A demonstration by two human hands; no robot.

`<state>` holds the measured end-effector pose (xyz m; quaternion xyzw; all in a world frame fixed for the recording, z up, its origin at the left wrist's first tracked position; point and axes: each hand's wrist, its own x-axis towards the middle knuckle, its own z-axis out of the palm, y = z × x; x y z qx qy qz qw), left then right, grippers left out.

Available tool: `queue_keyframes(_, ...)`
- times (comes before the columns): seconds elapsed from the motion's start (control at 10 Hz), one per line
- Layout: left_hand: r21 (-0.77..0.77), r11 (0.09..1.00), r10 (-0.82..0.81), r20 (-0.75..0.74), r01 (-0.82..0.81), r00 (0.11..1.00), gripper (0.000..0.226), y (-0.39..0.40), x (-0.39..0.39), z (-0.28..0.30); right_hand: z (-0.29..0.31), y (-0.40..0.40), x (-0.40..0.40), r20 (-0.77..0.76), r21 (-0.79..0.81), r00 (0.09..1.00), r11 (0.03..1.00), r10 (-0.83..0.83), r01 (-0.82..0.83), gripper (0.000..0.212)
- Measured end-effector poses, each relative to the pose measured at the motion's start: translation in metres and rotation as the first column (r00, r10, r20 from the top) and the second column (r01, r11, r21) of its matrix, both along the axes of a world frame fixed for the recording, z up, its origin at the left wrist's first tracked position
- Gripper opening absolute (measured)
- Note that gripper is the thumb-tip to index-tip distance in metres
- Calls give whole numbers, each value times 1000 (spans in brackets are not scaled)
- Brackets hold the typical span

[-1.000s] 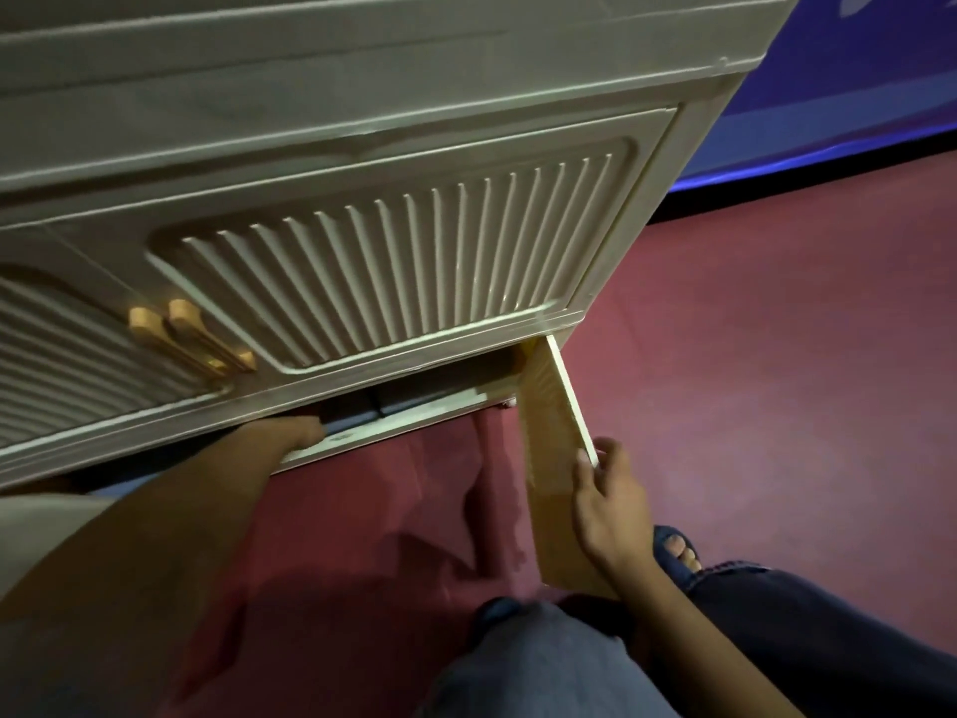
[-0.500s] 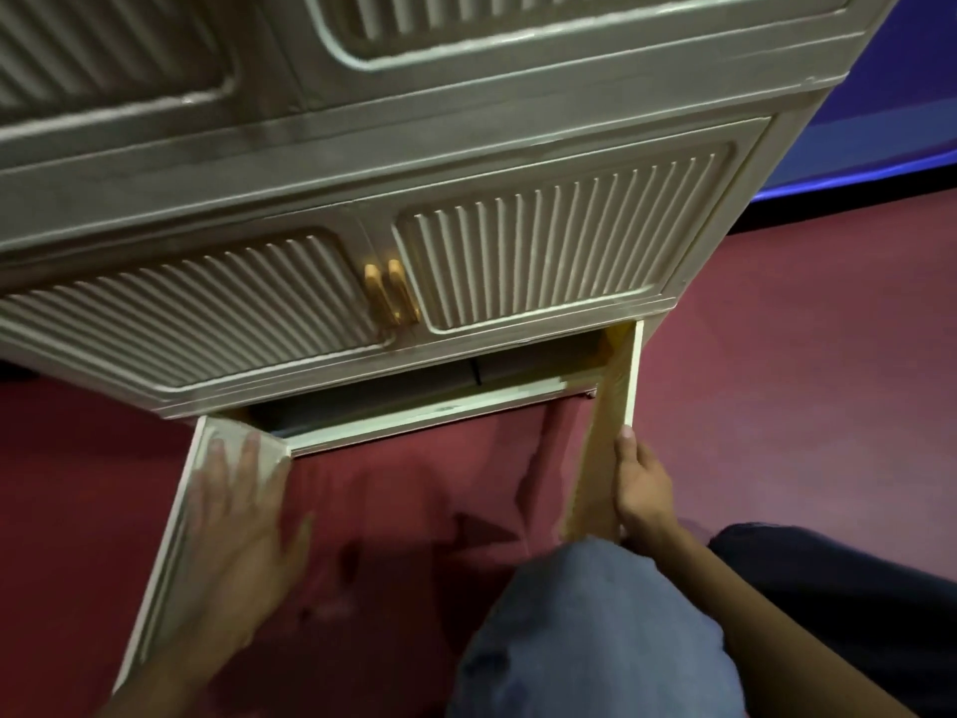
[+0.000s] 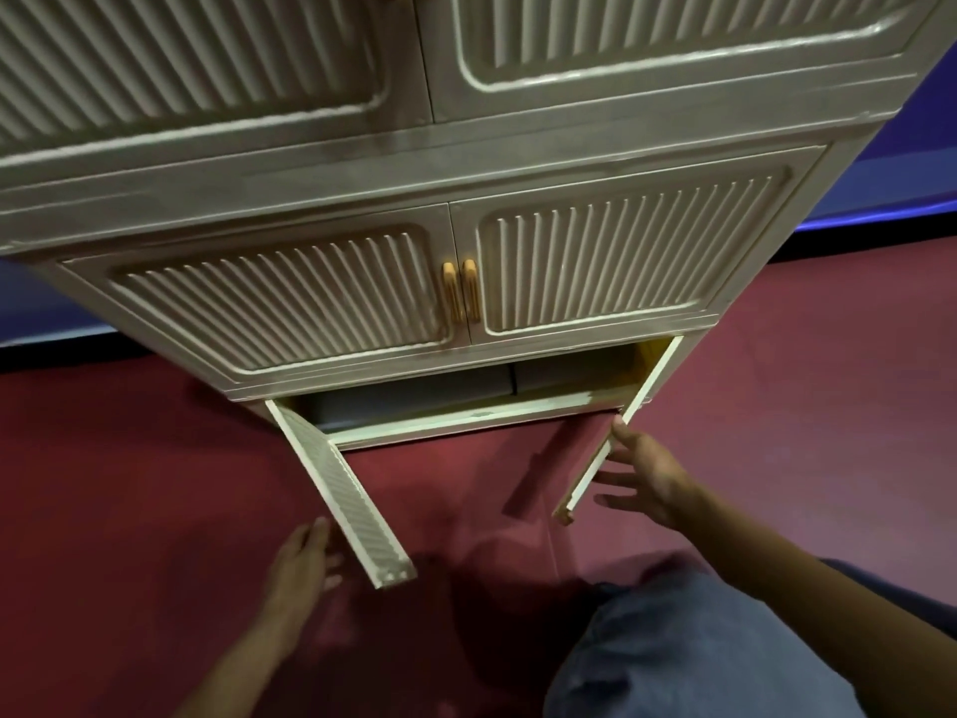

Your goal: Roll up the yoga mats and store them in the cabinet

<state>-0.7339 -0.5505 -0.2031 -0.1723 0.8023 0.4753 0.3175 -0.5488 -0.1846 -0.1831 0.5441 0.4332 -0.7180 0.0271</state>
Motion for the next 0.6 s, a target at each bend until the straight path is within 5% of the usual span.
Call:
queue_keyframes(0.2, 303, 928, 181, 139, -216, 974, 30, 96, -10, 4, 2, 14, -46, -69, -109, 986, 983, -154, 146, 30)
queue_keyframes(0.3, 400, 895, 152, 138, -196, 979, 35, 140, -28, 9, 12, 25, -80, -61, -1, 997, 999, -37, 37, 15)
queue_keyframes(0.6, 587, 726, 246, 265, -359, 932, 73, 214, -36, 10, 10, 12, -88, -170, 45, 969, 983, 181, -176, 92)
